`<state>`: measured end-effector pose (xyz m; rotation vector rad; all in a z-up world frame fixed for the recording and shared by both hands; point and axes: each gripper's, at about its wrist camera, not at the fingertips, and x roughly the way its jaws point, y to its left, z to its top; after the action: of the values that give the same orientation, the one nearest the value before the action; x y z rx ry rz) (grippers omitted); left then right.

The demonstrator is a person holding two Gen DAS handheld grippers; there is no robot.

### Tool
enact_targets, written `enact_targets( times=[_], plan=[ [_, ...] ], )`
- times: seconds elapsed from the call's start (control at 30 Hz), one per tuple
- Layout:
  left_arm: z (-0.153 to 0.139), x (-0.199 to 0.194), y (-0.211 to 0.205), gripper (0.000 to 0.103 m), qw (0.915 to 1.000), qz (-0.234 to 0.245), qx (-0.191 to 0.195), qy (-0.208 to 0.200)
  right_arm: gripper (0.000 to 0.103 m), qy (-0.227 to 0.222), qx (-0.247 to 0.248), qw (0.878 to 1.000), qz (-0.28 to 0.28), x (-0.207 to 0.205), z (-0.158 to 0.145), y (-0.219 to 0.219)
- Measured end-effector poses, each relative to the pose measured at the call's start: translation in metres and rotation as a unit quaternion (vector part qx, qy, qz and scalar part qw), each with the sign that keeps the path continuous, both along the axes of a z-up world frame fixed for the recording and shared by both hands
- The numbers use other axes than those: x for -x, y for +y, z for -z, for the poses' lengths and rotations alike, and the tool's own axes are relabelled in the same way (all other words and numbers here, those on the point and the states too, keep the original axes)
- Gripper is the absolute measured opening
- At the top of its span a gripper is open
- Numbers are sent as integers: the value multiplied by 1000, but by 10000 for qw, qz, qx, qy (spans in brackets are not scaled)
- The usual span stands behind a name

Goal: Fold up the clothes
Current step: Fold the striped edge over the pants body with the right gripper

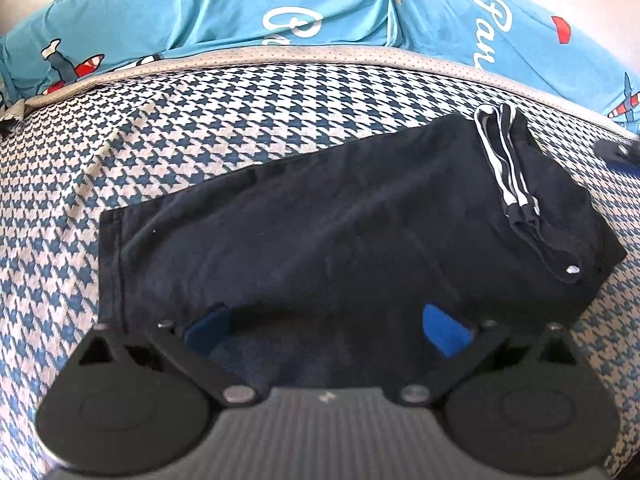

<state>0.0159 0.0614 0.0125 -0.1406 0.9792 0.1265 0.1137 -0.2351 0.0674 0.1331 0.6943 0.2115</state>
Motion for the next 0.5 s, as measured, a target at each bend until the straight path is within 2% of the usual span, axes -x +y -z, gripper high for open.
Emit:
enact_targets(
  times=[0.1, 0.2, 0.37, 0.47, 0.5],
  plan=[
    [1, 1, 0, 103, 10000, 10, -52, 10, 25, 157, -193, 9992, 305, 13, 5, -10],
    [0, 4, 0, 103, 9999, 25, -168, -19, 25, 219, -99, 9993, 293, 24, 11, -6],
    [-3, 10, 9, 103, 9995, -106, -277, -71, 25, 396, 245, 9987, 204, 41, 27, 11],
    [-3, 14, 18, 103, 9993, -227, -284, -55, 26, 668, 767, 9944, 276, 44, 47, 19],
    [-3, 15, 22, 103, 9993, -270, -265, -43, 26, 612, 763, 9947, 322, 47, 47, 20]
  ],
)
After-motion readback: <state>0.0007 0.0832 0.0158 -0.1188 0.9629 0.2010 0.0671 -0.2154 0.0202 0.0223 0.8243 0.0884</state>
